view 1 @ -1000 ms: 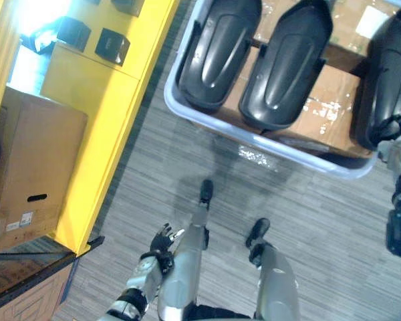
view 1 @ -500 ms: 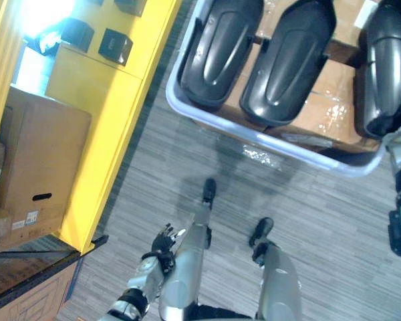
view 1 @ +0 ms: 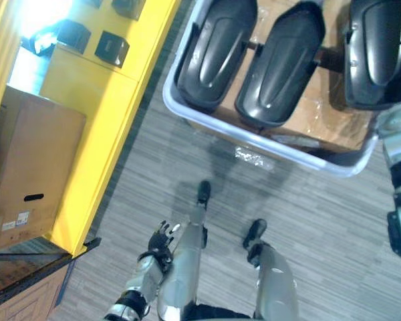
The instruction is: Walk over and take plastic housings, then place them on the shelf
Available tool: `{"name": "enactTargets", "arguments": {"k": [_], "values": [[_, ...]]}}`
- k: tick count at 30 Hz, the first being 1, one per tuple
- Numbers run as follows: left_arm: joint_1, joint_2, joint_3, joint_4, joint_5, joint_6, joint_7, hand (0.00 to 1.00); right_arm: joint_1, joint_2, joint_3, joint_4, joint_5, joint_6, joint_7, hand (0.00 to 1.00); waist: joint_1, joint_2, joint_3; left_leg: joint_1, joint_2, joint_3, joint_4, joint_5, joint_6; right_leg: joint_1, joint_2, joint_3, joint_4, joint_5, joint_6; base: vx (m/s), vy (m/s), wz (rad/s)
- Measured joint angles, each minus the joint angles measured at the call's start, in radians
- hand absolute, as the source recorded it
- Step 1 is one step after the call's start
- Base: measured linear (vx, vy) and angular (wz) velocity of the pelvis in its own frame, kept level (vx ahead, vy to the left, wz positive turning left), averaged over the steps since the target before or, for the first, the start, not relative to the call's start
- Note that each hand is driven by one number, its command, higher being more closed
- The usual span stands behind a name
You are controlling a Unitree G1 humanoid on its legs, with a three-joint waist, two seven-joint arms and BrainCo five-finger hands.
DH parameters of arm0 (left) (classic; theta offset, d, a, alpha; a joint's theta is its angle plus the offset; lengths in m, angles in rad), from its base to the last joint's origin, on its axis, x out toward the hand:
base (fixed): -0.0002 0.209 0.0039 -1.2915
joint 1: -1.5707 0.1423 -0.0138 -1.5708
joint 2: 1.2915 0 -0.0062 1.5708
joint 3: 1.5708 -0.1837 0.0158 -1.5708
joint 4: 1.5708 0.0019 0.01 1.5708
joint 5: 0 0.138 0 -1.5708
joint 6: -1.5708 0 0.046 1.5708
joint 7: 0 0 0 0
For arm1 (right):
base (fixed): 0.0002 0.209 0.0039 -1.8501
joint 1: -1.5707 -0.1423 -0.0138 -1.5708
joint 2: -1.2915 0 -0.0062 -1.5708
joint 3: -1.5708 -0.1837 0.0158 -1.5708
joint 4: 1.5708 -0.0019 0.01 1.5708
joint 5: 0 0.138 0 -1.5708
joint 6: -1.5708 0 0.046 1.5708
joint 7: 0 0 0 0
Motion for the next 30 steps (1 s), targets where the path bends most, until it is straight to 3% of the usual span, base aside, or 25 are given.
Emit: {"name": "enactTargets", "arguments": {"k": [5, 6, 10, 13, 15, 19, 21, 25, 30], "values": [[0.020, 0.044, 0.078, -0.149, -0.015, -0.052, 0.090, 0.00, 0.097, 0.038, -0.092, -0.134, -0.002, -0.020, -0.056, 1.00, -0.006, -0.080, -0.004, 0.092, 0.008, 0.018, -0.064, 0.010, -0.007, 0.059, 0.006, 0.010, -0.020, -0.002, -0.002, 0.01, -0.025, -0.09], [0.029, 0.062, 0.093, -0.228, -0.011, -0.077, 0.137, 0.00, 0.128, 0.057, -0.115, -0.173, -0.004, -0.020, -0.071, 1.00, -0.008, -0.098, -0.003, 0.126, 0.007, 0.021, -0.083, 0.013, -0.008, 0.088, 0.005, 0.014, -0.030, -0.001, -0.001, 0.06, -0.020, -0.02], [0.029, 0.080, 0.191, -0.494, 0.027, -0.132, 0.234, 0.00, 0.235, 0.120, -0.196, -0.339, -0.031, -0.034, -0.093, 1.00, -0.009, -0.118, -0.007, 0.203, 0.004, 0.038, -0.114, 0.017, -0.006, 0.171, 0.008, 0.017, -0.073, 0.010, 0.011, 0.09, -0.022, -0.01], [0.019, 0.125, 0.220, -0.706, 0.074, -0.125, 0.247, 0.00, 0.330, 0.203, -0.232, -0.483, -0.080, -0.058, -0.109, 1.00, -0.027, -0.139, -0.030, 0.250, -0.007, 0.044, -0.115, 0.011, 0.000, 0.244, 0.007, 0.010, -0.124, 0.017, 0.021, 0.10, -0.022, 0.06], [0.002, 0.143, 0.204, -0.817, 0.074, -0.080, 0.193, 0.00, 0.406, 0.272, -0.237, -0.546, -0.133, -0.099, -0.115, 1.00, -0.038, -0.164, -0.113, 0.247, -0.013, 0.048, -0.116, 0.000, 0.003, 0.265, 0.009, -0.001, -0.173, 0.034, 0.026, 0.11, -0.019, 0.04], [-0.019, 0.137, 0.094, -0.878, 0.074, 0.022, 0.052, 0.00, 0.432, 0.326, -0.237, -0.624, -0.225, -0.163, -0.115, 1.00, -0.053, -0.169, -0.174, 0.301, -0.034, 0.068, -0.117, -0.001, 0.005, 0.348, 0.002, -0.004, -0.251, 0.069, 0.046, 0.08, 0.002, -0.04], [-0.033, 0.123, 0.023, -0.905, 0.071, 0.099, -0.023, 0.00, 0.431, 0.351, -0.222, -0.675, -0.265, -0.220, -0.114, 1.00, -0.055, -0.164, -0.222, 0.322, -0.036, 0.082, -0.118, -0.002, 0.006, 0.374, 0.002, -0.003, -0.279, 0.089, 0.046, 0.02, 0.016, -0.15], [-0.064, 0.113, -0.043, -0.911, 0.066, 0.194, -0.062, 0.00, 0.432, 0.384, -0.133, -0.723, -0.313, -0.285, -0.110, 1.00, -0.070, -0.140, -0.284, 0.360, -0.029, 0.103, -0.124, -0.022, 0.015, 0.397, 0.004, 0.003, -0.282, 0.089, 0.045, -0.07, 0.008, -0.17], [-0.084, 0.094, -0.083, -0.906, 0.064, 0.251, -0.056, 0.00, 0.450, 0.452, -0.042, -0.737, -0.346, -0.325, -0.088, 1.00, -0.080, -0.099, -0.330, 0.368, -0.023, 0.124, -0.125, -0.042, 0.011, 0.399, 0.013, 0.022, -0.313, 0.105, 0.028, -0.10, 0.046, -0.15]]}}
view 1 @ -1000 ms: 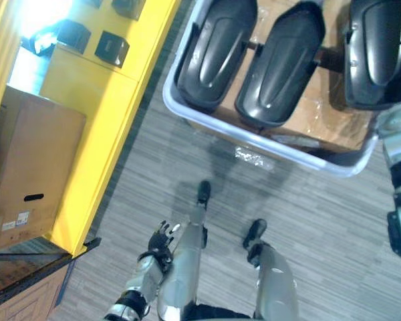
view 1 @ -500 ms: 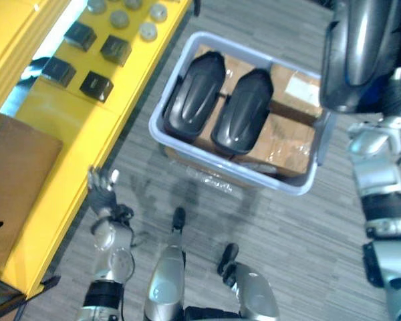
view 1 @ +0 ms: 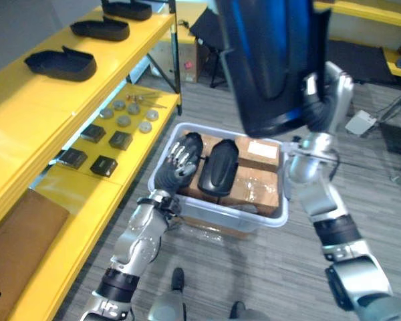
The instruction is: Walk over and take plastic housings, then place them on the shelf
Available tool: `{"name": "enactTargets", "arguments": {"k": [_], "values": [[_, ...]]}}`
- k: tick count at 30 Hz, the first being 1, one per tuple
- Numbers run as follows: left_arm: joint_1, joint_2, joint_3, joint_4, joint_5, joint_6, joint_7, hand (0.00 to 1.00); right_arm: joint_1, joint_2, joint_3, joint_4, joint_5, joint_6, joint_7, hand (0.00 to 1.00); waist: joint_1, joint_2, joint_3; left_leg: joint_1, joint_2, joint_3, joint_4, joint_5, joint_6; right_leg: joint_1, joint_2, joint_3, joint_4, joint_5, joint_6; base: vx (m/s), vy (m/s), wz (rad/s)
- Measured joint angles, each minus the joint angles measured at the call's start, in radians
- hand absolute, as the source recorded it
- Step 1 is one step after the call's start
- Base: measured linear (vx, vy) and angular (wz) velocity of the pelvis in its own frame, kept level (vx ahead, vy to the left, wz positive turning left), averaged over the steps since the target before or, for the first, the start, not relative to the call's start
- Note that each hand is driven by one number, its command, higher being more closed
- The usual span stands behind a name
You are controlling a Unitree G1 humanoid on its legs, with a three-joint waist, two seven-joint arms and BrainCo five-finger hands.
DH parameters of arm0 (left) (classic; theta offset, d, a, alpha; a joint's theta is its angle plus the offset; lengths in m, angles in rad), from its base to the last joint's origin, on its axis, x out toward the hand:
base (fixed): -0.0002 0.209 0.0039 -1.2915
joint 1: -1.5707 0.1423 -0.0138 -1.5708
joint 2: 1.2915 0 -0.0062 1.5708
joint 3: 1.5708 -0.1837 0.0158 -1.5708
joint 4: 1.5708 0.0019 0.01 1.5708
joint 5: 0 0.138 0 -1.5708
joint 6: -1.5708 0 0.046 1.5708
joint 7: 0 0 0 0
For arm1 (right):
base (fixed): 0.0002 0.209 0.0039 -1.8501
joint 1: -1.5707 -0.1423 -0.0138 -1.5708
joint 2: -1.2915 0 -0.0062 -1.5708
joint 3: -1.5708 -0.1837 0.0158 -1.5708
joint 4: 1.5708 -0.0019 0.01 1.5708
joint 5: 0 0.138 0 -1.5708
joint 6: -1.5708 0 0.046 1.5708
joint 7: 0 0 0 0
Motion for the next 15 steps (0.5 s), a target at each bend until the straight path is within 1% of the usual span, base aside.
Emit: {"name": "enactTargets", "arguments": {"k": [2, 3, 5, 9, 12, 15], "values": [[-0.003, 0.000, -0.013, 0.005, 0.000, 0.011, 0.001, 0.00, 0.002, 0.011, 0.027, 0.000, -0.004, -0.006, 0.014, 1.00, 0.000, 0.000, -0.004, 0.000, 0.006, 0.000, 0.000, 0.002, -0.002, 0.003, 0.001, 0.004, -0.016, 0.012, 0.002, -0.06, 0.028, -0.10], [-0.012, 0.002, -0.025, 0.028, 0.000, 0.012, 0.002, 0.00, 0.003, 0.011, 0.041, 0.000, -0.005, -0.008, 0.024, 1.00, 0.000, -0.003, -0.006, 0.000, 0.008, 0.001, 0.000, 0.002, -0.002, 0.009, 0.001, 0.005, -0.031, 0.023, -0.004, -0.03, 0.022, -0.05], [-0.022, 0.008, -0.047, 0.071, -0.001, 0.019, 0.002, 0.00, 0.009, 0.022, 0.063, 0.000, -0.009, -0.020, 0.046, 1.00, 0.000, -0.016, -0.014, -0.001, 0.008, 0.001, 0.000, 0.003, -0.003, 0.019, 0.004, 0.004, -0.055, 0.035, 0.002, -0.01, 0.008, -0.02], [-0.030, 0.021, -0.077, 0.097, -0.003, 0.020, 0.010, 0.00, 0.026, 0.036, 0.126, 0.015, -0.014, -0.024, 0.091, 1.00, 0.000, -0.043, -0.031, -0.001, 0.008, 0.003, 0.000, 0.003, -0.003, 0.029, 0.006, 0.004, -0.076, 0.047, -0.002, 0.03, -0.008, 0.00], [-0.033, 0.022, -0.080, 0.097, -0.007, 0.013, 0.010, 0.00, 0.052, 0.054, 0.145, 0.049, -0.032, -0.031, 0.110, 1.00, 0.002, -0.050, -0.038, -0.001, 0.008, 0.004, 0.000, 0.006, 0.001, 0.034, 0.008, 0.003, -0.088, 0.052, -0.001, 0.04, -0.017, -0.01], [-0.033, 0.021, -0.080, 0.097, -0.010, 0.008, 0.010, 0.00, 0.069, 0.058, 0.162, 0.087, -0.049, -0.038, 0.121, 1.00, 0.001, -0.048, -0.042, 0.002, 0.008, 0.009, 0.001, 0.007, 0.001, 0.042, 0.009, 0.003, -0.094, 0.064, 0.008, 0.05, -0.016, -0.04]]}}
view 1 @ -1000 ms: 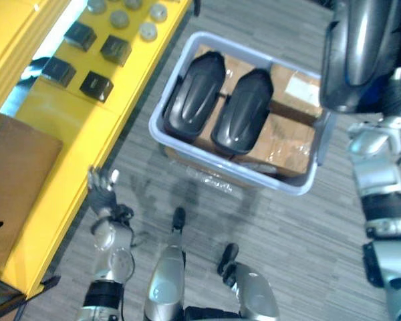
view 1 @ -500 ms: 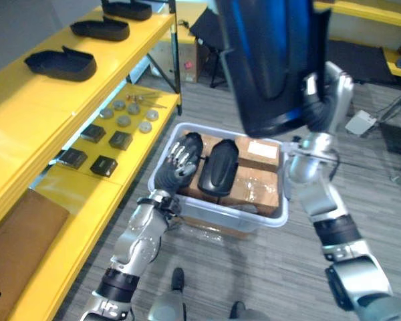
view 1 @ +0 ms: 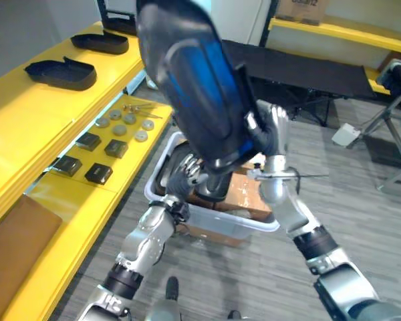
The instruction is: Walk over and take plastic housings, then place them on the shelf
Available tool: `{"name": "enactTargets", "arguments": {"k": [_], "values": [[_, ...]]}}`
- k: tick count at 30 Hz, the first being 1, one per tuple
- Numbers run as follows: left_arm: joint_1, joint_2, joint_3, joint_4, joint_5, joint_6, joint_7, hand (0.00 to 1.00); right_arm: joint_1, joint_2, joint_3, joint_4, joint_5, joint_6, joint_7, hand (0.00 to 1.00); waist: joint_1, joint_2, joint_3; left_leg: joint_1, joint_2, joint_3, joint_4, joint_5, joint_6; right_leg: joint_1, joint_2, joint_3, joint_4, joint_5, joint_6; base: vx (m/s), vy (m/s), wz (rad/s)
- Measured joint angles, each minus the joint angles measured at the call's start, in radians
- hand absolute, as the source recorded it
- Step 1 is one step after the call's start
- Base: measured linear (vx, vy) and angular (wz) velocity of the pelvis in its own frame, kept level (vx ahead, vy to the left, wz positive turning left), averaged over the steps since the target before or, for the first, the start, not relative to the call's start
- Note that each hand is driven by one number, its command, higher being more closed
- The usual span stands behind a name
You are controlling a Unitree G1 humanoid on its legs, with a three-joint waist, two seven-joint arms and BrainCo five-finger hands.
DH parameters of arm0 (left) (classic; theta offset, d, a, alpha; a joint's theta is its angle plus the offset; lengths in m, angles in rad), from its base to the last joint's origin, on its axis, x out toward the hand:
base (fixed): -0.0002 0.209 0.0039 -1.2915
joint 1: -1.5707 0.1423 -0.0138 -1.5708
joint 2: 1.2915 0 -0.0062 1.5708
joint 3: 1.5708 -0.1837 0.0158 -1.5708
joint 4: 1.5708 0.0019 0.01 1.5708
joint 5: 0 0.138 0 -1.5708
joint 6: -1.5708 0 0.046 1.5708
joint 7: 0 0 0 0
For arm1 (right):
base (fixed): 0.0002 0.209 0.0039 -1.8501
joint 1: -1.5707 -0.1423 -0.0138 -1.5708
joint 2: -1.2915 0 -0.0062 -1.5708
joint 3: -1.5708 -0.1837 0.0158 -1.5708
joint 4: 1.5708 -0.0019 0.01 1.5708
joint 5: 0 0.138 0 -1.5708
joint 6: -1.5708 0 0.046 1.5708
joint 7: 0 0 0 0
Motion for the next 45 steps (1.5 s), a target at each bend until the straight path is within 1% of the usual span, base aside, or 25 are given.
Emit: {"name": "enactTargets", "arguments": {"k": [2, 6, 10, 11, 13, 16, 18, 22, 23, 30, 33, 36, 38, 40, 45], "values": [[0.000, -0.001, 0.000, 0.000, 0.000, -0.004, 0.002, 0.00, 0.015, 0.002, 0.000, 0.011, -0.001, -0.002, 0.012, 1.00, 0.000, -0.001, -0.001, 0.008, -0.001, 0.000, 0.000, 0.000, 0.000, 0.010, 0.000, 0.000, -0.004, 0.000, 0.000, 0.02, -0.006, -0.01], [0.000, -0.002, 0.000, -0.003, -0.001, -0.027, 0.003, 0.00, 0.032, 0.003, 0.006, 0.024, -0.020, -0.004, 0.033, 1.00, -0.002, 0.004, -0.006, 0.016, 0.000, 0.000, 0.000, -0.001, -0.001, 0.019, 0.002, 0.000, -0.010, 0.000, 0.000, 0.00, 0.000, 0.00], [0.001, -0.003, 0.001, -0.011, -0.013, -0.035, 0.003, 0.00, 0.069, 0.003, 0.021, 0.030, -0.023, -0.024, 0.037, 1.00, -0.002, 0.002, -0.023, 0.016, 0.001, 0.000, 0.000, -0.003, -0.001, 0.019, 0.002, 0.000, -0.009, -0.002, -0.002, 0.00, 0.000, 0.00], [0.001, -0.003, 0.002, -0.022, -0.031, -0.037, 0.003, 0.00, 0.072, 0.003, 0.022, 0.030, -0.026, -0.029, 0.037, 1.00, -0.002, 0.001, -0.023, 0.016, 0.001, 0.000, 0.000, -0.003, -0.001, 0.018, 0.002, 0.001, -0.009, -0.002, -0.002, 0.00, 0.000, 0.00], [0.003, -0.004, 0.003, -0.041, -0.034, -0.039, 0.003, 0.00, 0.078, 0.003, 0.022, 0.030, -0.039, -0.032, 0.037, 1.00, -0.002, 0.001, -0.024, 0.016, 0.001, 0.000, 0.000, -0.003, -0.001, 0.018, 0.001, 0.001, -0.009, -0.003, -0.003, -0.04, 0.012, 0.01], [0.018, -0.006, 0.011, -0.059, -0.034, -0.042, 0.003, 0.00, 0.093, 0.004, 0.023, 0.036, -0.042, -0.058, 0.039, 1.00, -0.002, -0.003, -0.026, 0.016, -0.001, -0.001, -0.001, -0.002, -0.001, 0.017, 0.001, 0.000, -0.006, -0.004, -0.005, -0.02, 0.010, 0.01], [0.054, -0.024, 0.044, -0.089, -0.032, -0.042, 0.007, 0.00, 0.106, 0.005, 0.023, 0.036, -0.057, -0.072, 0.041, 1.00, -0.003, -0.004, -0.027, 0.017, -0.003, -0.001, -0.001, -0.002, 0.000, 0.013, 0.000, 0.000, 0.003, -0.005, -0.006, 0.00, 0.000, 0.00], [0.071, -0.040, 0.054, -0.099, -0.021, -0.042, 0.035, 0.00, 0.109, 0.012, 0.023, 0.037, -0.058, -0.094, 0.055, 1.00, -0.003, -0.004, -0.028, 0.016, -0.012, -0.004, -0.001, -0.001, 0.000, 0.010, -0.001, -0.002, 0.012, -0.007, -0.009, -0.01, 0.008, 0.01], [0.077, -0.041, 0.055, -0.101, -0.019, -0.042, 0.042, 1.00, 0.110, 0.019, 0.024, 0.037, -0.058, -0.101, 0.055, 1.00, -0.003, -0.004, -0.028, 0.016, -0.013, -0.005, -0.001, -0.002, 0.000, 0.009, -0.003, -0.002, 0.014, -0.008, -0.010, 0.00, 0.000, 0.00], [0.131, -0.065, 0.091, -0.106, 0.022, -0.039, 0.101, 1.00, 0.150, 0.047, 0.045, 0.037, -0.057, -0.111, 0.052, 1.00, -0.002, 0.000, -0.031, 0.016, -0.016, -0.010, -0.001, -0.005, -0.004, 0.003, -0.006, -0.005, 0.023, -0.015, -0.015, -0.01, 0.011, 0.02], [0.156, -0.077, 0.107, -0.106, 0.049, -0.035, 0.113, 1.00, 0.151, 0.051, 0.058, 0.035, -0.057, -0.119, 0.051, 1.00, -0.002, 0.002, -0.034, 0.015, -0.016, -0.009, -0.001, -0.005, -0.004, 0.002, -0.006, -0.005, 0.023, -0.015, -0.015, 0.00, 0.000, 0.00], [0.167, -0.079, 0.123, -0.101, 0.057, -0.034, 0.123, 1.00, 0.159, 0.060, 0.088, 0.024, -0.058, -0.142, 0.049, 1.00, -0.002, 0.007, -0.053, 0.014, -0.016, -0.009, 0.000, -0.005, -0.004, 0.001, -0.006, -0.004, 0.021, -0.015, -0.016, 0.01, -0.002, 0.00], [0.167, -0.080, 0.128, -0.101, 0.060, -0.043, 0.145, 1.00, 0.162, 0.077, 0.095, 0.018, -0.057, -0.143, 0.050, 1.00, -0.002, 0.015, -0.060, 0.014, -0.015, -0.009, 0.000, -0.005, -0.004, 0.001, -0.005, -0.004, 0.020, -0.015, -0.016, 0.00, 0.000, 0.00], [0.168, -0.080, 0.127, -0.100, 0.090, -0.050, 0.162, 1.00, 0.172, 0.093, 0.095, 0.018, -0.056, -0.142, 0.050, 1.00, -0.002, 0.023, -0.065, 0.015, -0.015, -0.009, 0.000, -0.005, -0.004, 0.000, -0.005, -0.004, 0.020, -0.015, -0.016, 0.00, 0.000, 0.00], [0.170, -0.080, 0.121, -0.096, 0.094, -0.078, 0.195, 1.00, 0.174, 0.100, 0.108, 0.017, -0.054, -0.142, 0.049, 1.00, -0.002, 0.026, -0.066, 0.015, -0.014, -0.008, 0.000, -0.005, -0.004, 0.000, -0.005, -0.002, 0.020, -0.015, -0.016, 0.00, 0.000, 0.00]]}}
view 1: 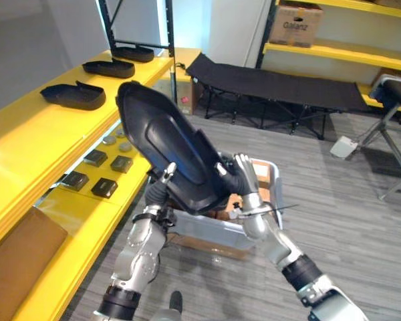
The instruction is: Walk over and take plastic housings, then place them on the shelf
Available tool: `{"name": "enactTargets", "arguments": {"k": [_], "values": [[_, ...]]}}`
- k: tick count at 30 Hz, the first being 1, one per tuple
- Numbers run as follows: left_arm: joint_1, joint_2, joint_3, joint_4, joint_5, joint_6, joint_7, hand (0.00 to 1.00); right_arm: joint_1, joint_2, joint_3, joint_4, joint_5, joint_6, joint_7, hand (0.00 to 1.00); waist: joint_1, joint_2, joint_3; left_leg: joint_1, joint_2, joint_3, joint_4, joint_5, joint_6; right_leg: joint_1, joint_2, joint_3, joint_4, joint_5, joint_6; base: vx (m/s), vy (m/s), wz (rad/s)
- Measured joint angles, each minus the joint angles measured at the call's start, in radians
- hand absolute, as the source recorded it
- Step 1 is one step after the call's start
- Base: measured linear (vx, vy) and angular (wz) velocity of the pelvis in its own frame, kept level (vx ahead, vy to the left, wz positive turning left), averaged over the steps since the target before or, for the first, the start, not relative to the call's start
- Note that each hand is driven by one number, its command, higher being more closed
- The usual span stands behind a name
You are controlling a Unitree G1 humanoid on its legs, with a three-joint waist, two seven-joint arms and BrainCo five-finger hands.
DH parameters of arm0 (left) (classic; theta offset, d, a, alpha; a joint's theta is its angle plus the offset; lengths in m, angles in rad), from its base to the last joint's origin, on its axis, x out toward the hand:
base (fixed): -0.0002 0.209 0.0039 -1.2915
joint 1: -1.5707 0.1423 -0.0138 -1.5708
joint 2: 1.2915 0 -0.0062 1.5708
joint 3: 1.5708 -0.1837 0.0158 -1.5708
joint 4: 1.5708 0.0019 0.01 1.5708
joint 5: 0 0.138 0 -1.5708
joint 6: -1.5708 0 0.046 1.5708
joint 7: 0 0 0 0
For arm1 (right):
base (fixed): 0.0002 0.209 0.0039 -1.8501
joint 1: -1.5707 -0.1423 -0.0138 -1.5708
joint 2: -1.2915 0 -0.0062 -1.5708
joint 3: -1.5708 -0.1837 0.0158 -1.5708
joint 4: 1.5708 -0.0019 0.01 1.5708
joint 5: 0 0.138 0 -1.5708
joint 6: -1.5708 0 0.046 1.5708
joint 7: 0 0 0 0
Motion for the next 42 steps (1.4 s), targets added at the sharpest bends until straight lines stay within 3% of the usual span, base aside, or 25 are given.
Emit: {"name": "enactTargets", "arguments": {"k": [8, 21, 22, 25, 28, 33, 39, 42], "values": [[0.026, 0.000, -0.005, 0.000, -0.007, -0.065, 0.001, 1.00, 0.045, 0.037, 0.010, -0.041, 0.017, 0.000, -0.006, 1.00, -0.001, 0.000, 0.000, 0.000, 0.000, 0.005, 0.000, 0.000, 0.000, -0.004, -0.001, 0.005, 0.000, 0.000, 0.000, 0.00, 0.000, -0.01], [0.026, 0.000, -0.014, -0.004, -0.046, -0.070, -0.023, 1.00, 0.091, 0.043, 0.022, -0.078, 0.018, 0.000, -0.040, 1.00, -0.027, -0.002, -0.018, 0.000, -0.009, 0.028, 0.000, -0.007, 0.007, -0.016, -0.013, 0.026, 0.002, 0.000, 0.000, 0.00, 0.003, -0.04], [0.026, 0.000, -0.014, -0.006, -0.045, -0.072, -0.023, 1.00, 0.091, 0.043, 0.022, -0.080, 0.018, 0.000, -0.040, 0.00, -0.028, -0.002, -0.020, 0.000, -0.009, 0.028, 0.001, -0.008, 0.007, -0.016, -0.014, 0.026, 0.002, 0.000, 0.000, 0.00, 0.000, 0.00], [0.026, -0.003, -0.014, -0.019, -0.044, -0.086, -0.016, 1.00, 0.102, 0.046, 0.024, -0.109, 0.041, 0.000, -0.043, 0.00, -0.028, -0.001, -0.021, 0.000, -0.010, 0.028, 0.000, -0.010, 0.006, -0.016, -0.015, 0.026, 0.002, 0.000, 0.000, 0.00, 0.000, 0.00], [0.026, -0.006, -0.010, -0.042, -0.044, -0.136, -0.016, 1.00, 0.129, 0.059, 0.049, -0.149, 0.070, -0.039, -0.066, 0.00, -0.031, -0.001, -0.021, 0.000, -0.011, 0.029, 0.001, -0.010, 0.006, -0.017, -0.016, 0.026, 0.002, 0.000, 0.000, 0.00, 0.000, 0.00], [0.026, -0.019, -0.007, -0.094, 0.012, -0.178, 0.023, 1.00, 0.145, 0.060, 0.089, -0.171, 0.126, -0.084, -0.067, 0.00, -0.031, -0.002, -0.022, -0.001, -0.014, 0.029, 0.001, -0.010, 0.006, -0.018, -0.020, 0.026, 0.003, 0.000, 0.000, 0.00, 0.000, 0.00], [0.025, -0.059, -0.008, -0.150, 0.199, -0.182, 0.104, 1.00, 0.175, 0.069, 0.071, -0.245, 0.245, -0.069, -0.028, 0.00, -0.032, -0.002, -0.022, 0.000, -0.016, 0.033, 0.001, -0.011, 0.008, -0.022, -0.031, 0.027, 0.010, 0.000, 0.000, 0.00, 0.000, 0.00], [0.026, -0.076, 0.011, -0.151, 0.319, -0.175, 0.137, 1.00, 0.205, 0.085, 0.009, -0.311, 0.451, -0.024, 0.080, 0.00, -0.032, -0.002, -0.022, 0.000, -0.017, 0.040, 0.001, -0.012, 0.008, -0.027, -0.032, 0.031, 0.017, 0.000, 0.000, 0.01, 0.012, -0.05]]}}
